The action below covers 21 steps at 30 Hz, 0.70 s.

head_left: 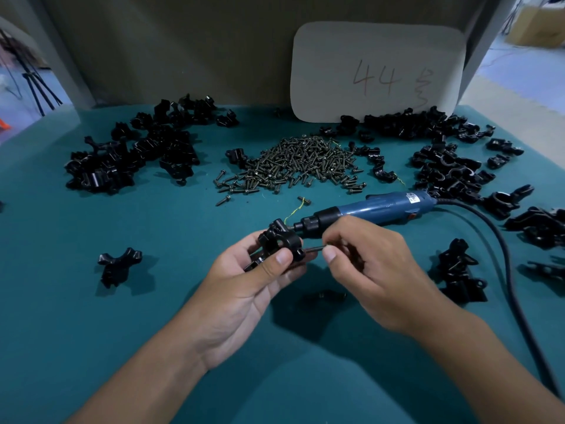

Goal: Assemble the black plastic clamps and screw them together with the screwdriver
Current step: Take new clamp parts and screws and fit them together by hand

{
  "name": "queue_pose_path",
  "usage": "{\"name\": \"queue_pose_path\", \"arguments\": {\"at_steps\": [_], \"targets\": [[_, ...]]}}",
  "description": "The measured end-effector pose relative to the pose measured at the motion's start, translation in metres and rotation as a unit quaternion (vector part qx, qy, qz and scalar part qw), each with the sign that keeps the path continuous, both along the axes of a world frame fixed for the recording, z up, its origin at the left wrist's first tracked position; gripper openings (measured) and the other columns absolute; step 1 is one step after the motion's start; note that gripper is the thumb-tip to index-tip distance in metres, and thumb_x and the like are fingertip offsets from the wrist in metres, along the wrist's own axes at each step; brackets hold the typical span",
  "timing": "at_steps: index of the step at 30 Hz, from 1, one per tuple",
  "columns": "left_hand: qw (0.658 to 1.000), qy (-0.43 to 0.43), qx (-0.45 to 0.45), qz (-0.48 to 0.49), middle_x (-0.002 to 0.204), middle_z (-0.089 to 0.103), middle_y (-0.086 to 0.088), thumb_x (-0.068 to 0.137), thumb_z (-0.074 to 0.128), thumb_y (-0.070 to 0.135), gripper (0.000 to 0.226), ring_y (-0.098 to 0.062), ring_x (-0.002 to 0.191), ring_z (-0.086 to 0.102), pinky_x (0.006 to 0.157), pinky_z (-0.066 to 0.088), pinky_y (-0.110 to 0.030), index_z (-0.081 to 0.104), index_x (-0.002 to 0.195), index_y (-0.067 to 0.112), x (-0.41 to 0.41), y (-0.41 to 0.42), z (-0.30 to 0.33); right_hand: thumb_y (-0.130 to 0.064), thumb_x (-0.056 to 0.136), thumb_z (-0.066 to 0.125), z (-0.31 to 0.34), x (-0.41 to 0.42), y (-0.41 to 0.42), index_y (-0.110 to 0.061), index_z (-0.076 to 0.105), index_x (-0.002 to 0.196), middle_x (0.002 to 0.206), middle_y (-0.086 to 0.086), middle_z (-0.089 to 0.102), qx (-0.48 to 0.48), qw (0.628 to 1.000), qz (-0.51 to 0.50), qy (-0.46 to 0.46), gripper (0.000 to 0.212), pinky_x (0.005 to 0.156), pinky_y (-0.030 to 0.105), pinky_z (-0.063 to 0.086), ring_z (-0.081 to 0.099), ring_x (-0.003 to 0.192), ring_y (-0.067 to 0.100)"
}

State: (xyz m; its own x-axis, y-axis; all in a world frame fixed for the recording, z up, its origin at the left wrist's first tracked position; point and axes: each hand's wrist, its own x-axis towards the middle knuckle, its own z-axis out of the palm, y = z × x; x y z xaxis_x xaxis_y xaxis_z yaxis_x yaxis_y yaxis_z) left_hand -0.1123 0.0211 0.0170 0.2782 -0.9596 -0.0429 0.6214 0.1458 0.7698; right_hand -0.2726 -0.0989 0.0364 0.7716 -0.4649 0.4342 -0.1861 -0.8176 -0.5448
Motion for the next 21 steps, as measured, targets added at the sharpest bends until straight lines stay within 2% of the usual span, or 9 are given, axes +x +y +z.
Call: {"name": "queue_pose_path", "arguments": {"at_steps": [3, 6, 9, 13, 18, 21], "targets": [[0.999, -0.043, 0.011, 0.007, 0.121, 0.070, -0.018, 0.078, 0.074, 0.014, 0.050, -0.028, 0.114, 0.066, 0.090, 0.056, -0.029, 0.061, 0.124, -0.003, 0.001, 0.000, -0.003, -0.034, 0.098, 0.047, 0.000, 0.000, 0.002, -0.029, 0.050, 0.086, 0.077, -0.016, 0.043, -0.002, 1.000, 0.006, 0.015, 0.013, 0.061, 0.016, 0.031, 0.048, 0.071, 0.008], [0.993, -0.110, 0.025, 0.026, 0.110, 0.072, -0.010, 0.078, 0.074, 0.012, 0.045, -0.021, 0.103, 0.066, 0.083, 0.056, -0.025, 0.064, 0.120, 0.003, 0.001, 0.001, -0.005, -0.034, 0.097, 0.046, 0.000, 0.000, 0.002, -0.030, 0.049, 0.087, 0.078, -0.016, 0.043, -0.009, 1.000, 0.004, 0.029, 0.011, 0.061, 0.017, 0.031, 0.048, 0.072, 0.009], [0.981, -0.186, 0.025, 0.056, 0.102, 0.074, 0.000, 0.075, 0.076, 0.013, 0.043, -0.012, 0.094, 0.066, 0.086, 0.055, -0.024, 0.065, 0.116, 0.009, 0.001, 0.001, -0.005, -0.037, 0.098, 0.044, 0.000, -0.001, 0.000, -0.031, 0.048, 0.088, 0.080, -0.013, 0.043, -0.020, 0.999, 0.001, 0.047, 0.012, 0.061, 0.019, 0.032, 0.048, 0.074, 0.010], [0.948, -0.301, 0.011, 0.100, 0.098, 0.074, 0.009, 0.075, 0.077, 0.016, 0.038, -0.001, 0.090, 0.067, 0.080, 0.049, -0.012, 0.063, 0.110, 0.019, -0.002, 0.003, -0.002, -0.039, 0.098, 0.043, -0.004, 0.002, 0.003, -0.029, 0.047, 0.088, 0.079, -0.014, 0.044, -0.005, 0.999, 0.007, 0.046, 0.015, 0.061, 0.018, 0.032, 0.047, 0.073, 0.007], [0.930, -0.349, -0.009, 0.111, 0.100, 0.071, 0.016, 0.078, 0.076, 0.013, 0.038, 0.000, 0.096, 0.066, 0.085, 0.048, -0.011, 0.060, 0.111, 0.024, -0.006, 0.006, -0.003, -0.043, 0.102, 0.039, -0.007, 0.003, 0.003, -0.031, 0.046, 0.091, 0.086, -0.014, 0.046, -0.006, 0.998, 0.023, 0.060, 0.018, 0.064, 0.026, 0.039, 0.049, 0.079, 0.010], [0.924, -0.364, -0.002, 0.121, 0.103, 0.070, 0.016, 0.078, 0.077, 0.017, 0.041, -0.003, 0.101, 0.066, 0.088, 0.047, -0.012, 0.059, 0.114, 0.027, -0.006, 0.006, -0.003, -0.048, 0.106, 0.033, -0.011, 0.006, 0.003, -0.032, 0.044, 0.090, 0.087, -0.013, 0.048, 0.004, 0.998, 0.023, 0.064, 0.026, 0.065, 0.026, 0.040, 0.051, 0.080, 0.010]]}}
